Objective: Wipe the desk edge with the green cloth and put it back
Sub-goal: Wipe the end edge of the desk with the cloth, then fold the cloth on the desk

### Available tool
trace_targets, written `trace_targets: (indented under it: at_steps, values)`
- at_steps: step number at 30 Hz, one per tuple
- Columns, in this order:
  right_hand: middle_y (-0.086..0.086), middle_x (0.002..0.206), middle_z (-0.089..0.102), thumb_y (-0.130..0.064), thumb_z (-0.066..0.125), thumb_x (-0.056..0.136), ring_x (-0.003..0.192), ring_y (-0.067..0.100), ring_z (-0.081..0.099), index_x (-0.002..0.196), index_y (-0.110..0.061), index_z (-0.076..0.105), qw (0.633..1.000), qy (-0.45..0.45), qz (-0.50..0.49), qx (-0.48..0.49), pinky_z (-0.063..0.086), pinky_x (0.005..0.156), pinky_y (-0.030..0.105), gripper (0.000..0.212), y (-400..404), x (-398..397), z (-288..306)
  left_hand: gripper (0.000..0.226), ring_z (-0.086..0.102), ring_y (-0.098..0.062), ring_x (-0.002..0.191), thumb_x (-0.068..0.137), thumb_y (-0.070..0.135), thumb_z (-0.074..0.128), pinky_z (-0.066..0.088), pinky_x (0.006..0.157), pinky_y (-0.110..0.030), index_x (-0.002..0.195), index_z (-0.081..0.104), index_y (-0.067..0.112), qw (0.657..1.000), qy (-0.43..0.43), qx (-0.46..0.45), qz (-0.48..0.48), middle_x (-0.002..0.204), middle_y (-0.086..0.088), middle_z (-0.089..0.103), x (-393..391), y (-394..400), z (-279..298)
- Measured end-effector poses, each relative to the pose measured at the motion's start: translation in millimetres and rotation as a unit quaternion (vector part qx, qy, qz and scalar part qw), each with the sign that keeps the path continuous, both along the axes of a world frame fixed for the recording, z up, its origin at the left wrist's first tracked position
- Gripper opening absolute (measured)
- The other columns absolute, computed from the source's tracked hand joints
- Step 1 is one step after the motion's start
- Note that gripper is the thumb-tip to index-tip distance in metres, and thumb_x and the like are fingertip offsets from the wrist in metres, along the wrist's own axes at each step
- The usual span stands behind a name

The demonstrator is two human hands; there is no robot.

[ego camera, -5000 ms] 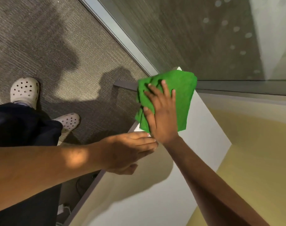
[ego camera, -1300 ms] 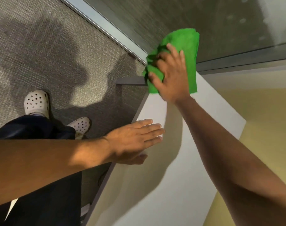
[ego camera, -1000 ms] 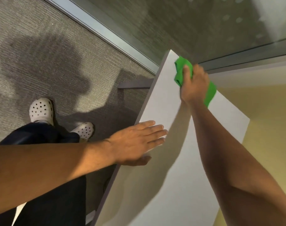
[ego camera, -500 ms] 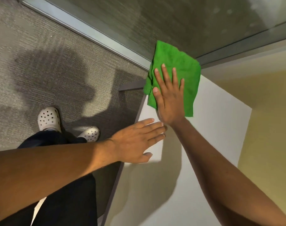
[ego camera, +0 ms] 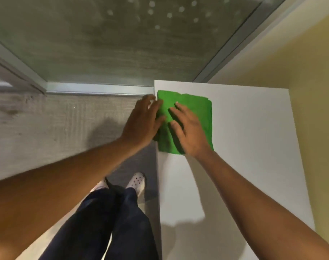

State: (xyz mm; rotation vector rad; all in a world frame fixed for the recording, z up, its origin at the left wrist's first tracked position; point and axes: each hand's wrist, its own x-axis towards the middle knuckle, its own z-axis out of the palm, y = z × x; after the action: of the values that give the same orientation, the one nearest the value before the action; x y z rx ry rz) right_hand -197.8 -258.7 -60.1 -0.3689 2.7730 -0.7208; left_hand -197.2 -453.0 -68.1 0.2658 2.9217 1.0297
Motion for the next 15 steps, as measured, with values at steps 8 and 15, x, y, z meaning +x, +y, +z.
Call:
trace_targets:
  at_steps: [8,15]
  values:
    - [0.01,0.156,0.054,-0.017,0.059,0.104,0.141,0.039,0.047,0.156,-0.019,0.048,0.989,0.008,-0.063,0.137,0.042,0.113,0.046,0.053,67.3,-74.6,7.8,0.052,0.054,-0.039,0.123,0.092,0.035,0.077,0.048,0.099,-0.047,0.136,0.066,0.01,0.987,-0.042,-0.143,-0.06,0.127,-0.016,0.065,-89.8,13.3,1.7]
    - [0.008,0.107,0.065,-0.031,0.074,0.092,0.111,0.037,0.056,0.105,-0.022,0.076,0.989,-0.009,-0.121,0.088,0.042,0.089,0.045,0.016,104.4,-73.4,17.8,0.022,0.063,-0.037,0.107,0.099,0.027,0.073,0.049,0.092,-0.042,0.112,0.08,0.011,0.988,-0.043,-0.098,-0.113,0.107,-0.014,0.074,-108.8,33.3,34.9]
